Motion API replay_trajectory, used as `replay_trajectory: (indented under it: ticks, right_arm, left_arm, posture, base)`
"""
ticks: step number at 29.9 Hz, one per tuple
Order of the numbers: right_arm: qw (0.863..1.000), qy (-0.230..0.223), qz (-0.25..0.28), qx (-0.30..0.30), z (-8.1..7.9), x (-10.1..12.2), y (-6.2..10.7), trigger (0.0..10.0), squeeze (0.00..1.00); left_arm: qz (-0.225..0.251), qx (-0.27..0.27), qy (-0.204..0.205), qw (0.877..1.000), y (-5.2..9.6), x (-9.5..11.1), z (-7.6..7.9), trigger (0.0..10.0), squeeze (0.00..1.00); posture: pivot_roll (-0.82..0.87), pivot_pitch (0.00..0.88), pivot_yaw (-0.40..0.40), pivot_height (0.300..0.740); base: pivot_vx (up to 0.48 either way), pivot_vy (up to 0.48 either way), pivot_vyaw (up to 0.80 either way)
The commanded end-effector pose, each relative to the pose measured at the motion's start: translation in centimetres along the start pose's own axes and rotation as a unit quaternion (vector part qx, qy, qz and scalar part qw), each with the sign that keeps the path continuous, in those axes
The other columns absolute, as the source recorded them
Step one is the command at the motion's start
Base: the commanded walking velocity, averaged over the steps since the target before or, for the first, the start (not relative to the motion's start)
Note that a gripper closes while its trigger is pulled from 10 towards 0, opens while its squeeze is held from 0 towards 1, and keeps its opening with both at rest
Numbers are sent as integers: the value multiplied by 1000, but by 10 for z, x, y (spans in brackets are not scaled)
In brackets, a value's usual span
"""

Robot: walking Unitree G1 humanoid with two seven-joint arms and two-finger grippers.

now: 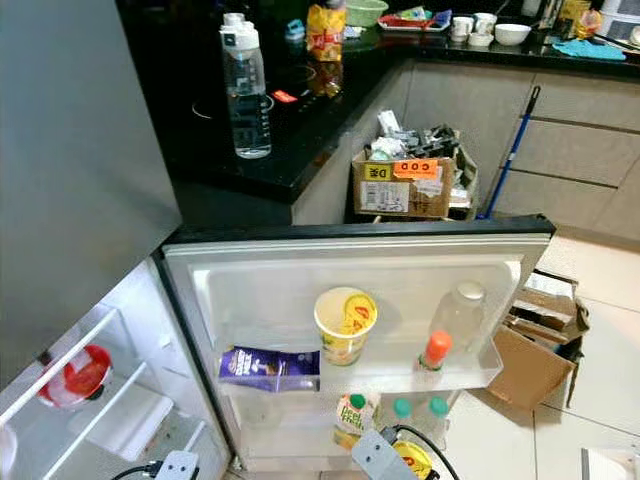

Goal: Restocking fridge

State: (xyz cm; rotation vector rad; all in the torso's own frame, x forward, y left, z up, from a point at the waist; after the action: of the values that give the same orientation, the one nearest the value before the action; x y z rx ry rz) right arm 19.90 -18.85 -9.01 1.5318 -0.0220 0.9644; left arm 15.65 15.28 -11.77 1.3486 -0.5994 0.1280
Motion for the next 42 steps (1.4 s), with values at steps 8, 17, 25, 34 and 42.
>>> replay_trajectory:
  ticks: [8,17,25,34,42]
  right_arm:
    - [1000,8,6,3,0,3,0,10000,0]
    - [1000,11,7,3,0,4,-1,10000,0]
    - [999,27,22,12,2,12,-1,10000,0]
    - [997,56,52,21,8,31,-2,10000,0]
    - [985,85,100,116,-6,62,-2,10000,0]
  left_arm:
    - [-4,2,2,1000,0,-2,0,10000,0]
    - [0,5,8,1000,1,-2,-2,10000,0]
    - [12,-5,9,1000,1,0,-3,10000,0]
    - [11,-25,-4,1000,1,0,1,10000,0]
    - [10,-11,13,1000,1,0,-1,10000,0]
  posture:
    - [-136,0,-1,740]
    - [-136,0,0,740]
    - [-140,0,1,740]
    - [-141,0,0,740]
    - [-140,0,0,740]
  base:
    - [-241,0,0]
    - [-170,0,0]
    - [0,0,0]
    - [0,-362,0]
    - [0,-176,0]
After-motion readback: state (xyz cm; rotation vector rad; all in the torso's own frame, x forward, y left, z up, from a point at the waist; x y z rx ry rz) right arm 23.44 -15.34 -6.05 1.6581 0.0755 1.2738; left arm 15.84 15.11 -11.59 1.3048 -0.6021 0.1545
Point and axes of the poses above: a point about 5 cm out from each wrist's last joint towards the gripper, its own y axis pointing back from the gripper into the wrist, its own x axis along the axis of the wrist's last joint, z = x × y, the point moved 2 cm from there along -y, pointing out of the wrist towards the gripper, and after that the axes turned 11 degrees about -y, right-handed, at the moved point
